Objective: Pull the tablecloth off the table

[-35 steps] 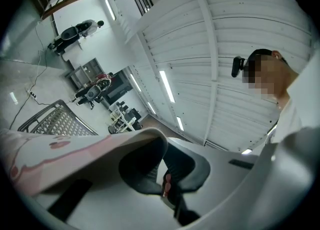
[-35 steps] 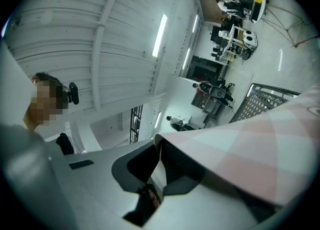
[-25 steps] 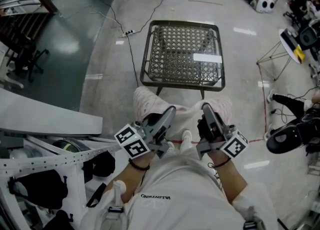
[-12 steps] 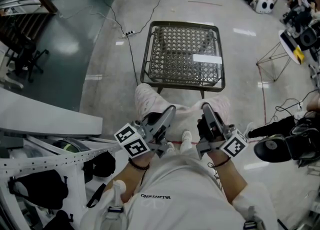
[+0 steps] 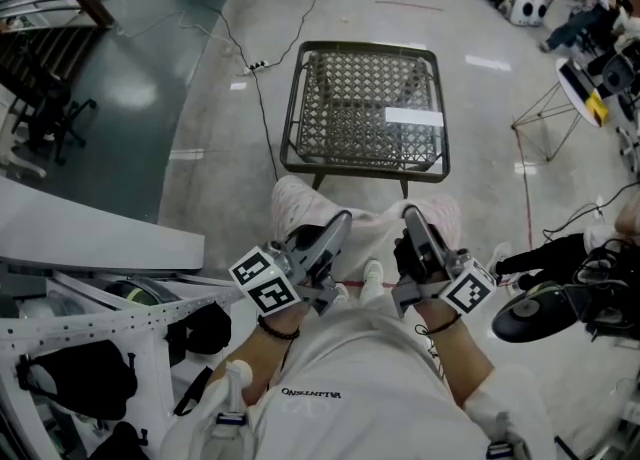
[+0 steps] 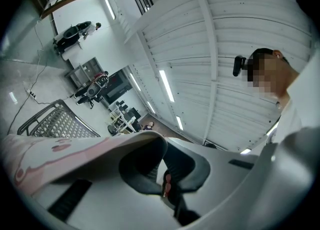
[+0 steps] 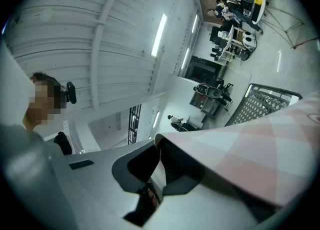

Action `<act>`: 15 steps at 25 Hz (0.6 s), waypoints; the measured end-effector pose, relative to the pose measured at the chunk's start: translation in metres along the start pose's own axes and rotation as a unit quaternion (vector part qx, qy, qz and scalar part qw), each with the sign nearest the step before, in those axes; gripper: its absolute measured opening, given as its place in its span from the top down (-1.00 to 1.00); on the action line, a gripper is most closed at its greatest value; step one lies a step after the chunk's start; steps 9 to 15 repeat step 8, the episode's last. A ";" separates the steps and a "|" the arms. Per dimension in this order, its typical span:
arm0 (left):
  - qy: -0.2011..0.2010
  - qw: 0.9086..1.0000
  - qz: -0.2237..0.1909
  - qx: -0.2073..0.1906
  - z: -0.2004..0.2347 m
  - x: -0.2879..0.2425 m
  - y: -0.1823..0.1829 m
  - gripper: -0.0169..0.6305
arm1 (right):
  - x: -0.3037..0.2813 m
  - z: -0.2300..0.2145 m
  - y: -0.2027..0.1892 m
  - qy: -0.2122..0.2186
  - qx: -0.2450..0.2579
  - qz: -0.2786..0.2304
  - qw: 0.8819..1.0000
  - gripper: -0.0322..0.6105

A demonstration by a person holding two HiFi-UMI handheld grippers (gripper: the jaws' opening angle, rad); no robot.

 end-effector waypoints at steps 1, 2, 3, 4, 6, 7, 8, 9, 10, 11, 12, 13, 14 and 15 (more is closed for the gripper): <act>0.000 1.000 0.000 0.000 0.000 0.000 0.000 0.93 | 0.000 0.000 0.000 0.000 0.000 0.000 1.000 0.84; 0.000 1.000 0.001 0.001 0.000 0.000 -0.001 0.93 | 0.000 0.000 0.000 0.000 -0.001 -0.001 1.000 0.84; 0.000 1.000 0.001 0.001 0.000 0.000 -0.001 0.93 | 0.001 0.000 0.000 0.000 -0.001 -0.001 1.000 0.84; -0.001 1.000 0.001 0.001 -0.001 0.000 -0.001 0.93 | 0.002 0.000 -0.001 -0.001 -0.001 -0.001 1.000 0.84; -0.001 1.000 0.001 0.000 -0.001 0.001 -0.002 0.93 | 0.002 0.000 0.000 0.000 0.000 -0.001 1.000 0.84; -0.001 1.000 0.001 0.000 -0.002 0.001 -0.002 0.93 | 0.002 0.000 0.000 0.000 0.001 -0.001 1.000 0.84; -0.001 1.000 0.001 -0.001 -0.002 0.001 -0.002 0.93 | 0.002 0.001 0.000 0.001 0.002 0.000 1.000 0.84; -0.001 1.000 0.001 -0.001 -0.002 0.001 -0.002 0.93 | 0.002 0.001 0.000 0.001 0.002 0.000 1.000 0.84; -0.001 1.000 0.001 -0.001 -0.002 0.001 -0.002 0.93 | 0.002 0.001 0.000 0.001 0.002 0.000 1.000 0.84; -0.001 1.000 0.001 -0.001 -0.002 0.001 -0.002 0.93 | 0.002 0.001 0.000 0.001 0.002 0.000 1.000 0.84; -0.001 1.000 0.001 -0.001 -0.002 0.001 -0.002 0.93 | 0.002 0.001 0.000 0.001 0.002 0.000 1.000 0.84; -0.001 1.000 0.001 -0.001 -0.002 0.001 -0.002 0.93 | 0.002 0.001 0.000 0.001 0.002 0.000 1.000 0.84; -0.001 1.000 0.001 -0.001 -0.002 0.001 -0.002 0.93 | 0.002 0.001 0.000 0.001 0.002 0.000 1.000 0.84; -0.001 1.000 0.001 -0.001 -0.002 0.001 -0.002 0.93 | 0.002 0.001 0.000 0.001 0.002 0.000 1.000 0.84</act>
Point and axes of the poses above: the fingertips, and each gripper's own axes: x backward along the fingers, z to its left, y out of its top, the point moved 2 cm from there along x, backward along the fingers, and after that the axes turned 2 degrees about x, right-handed, at the moved point
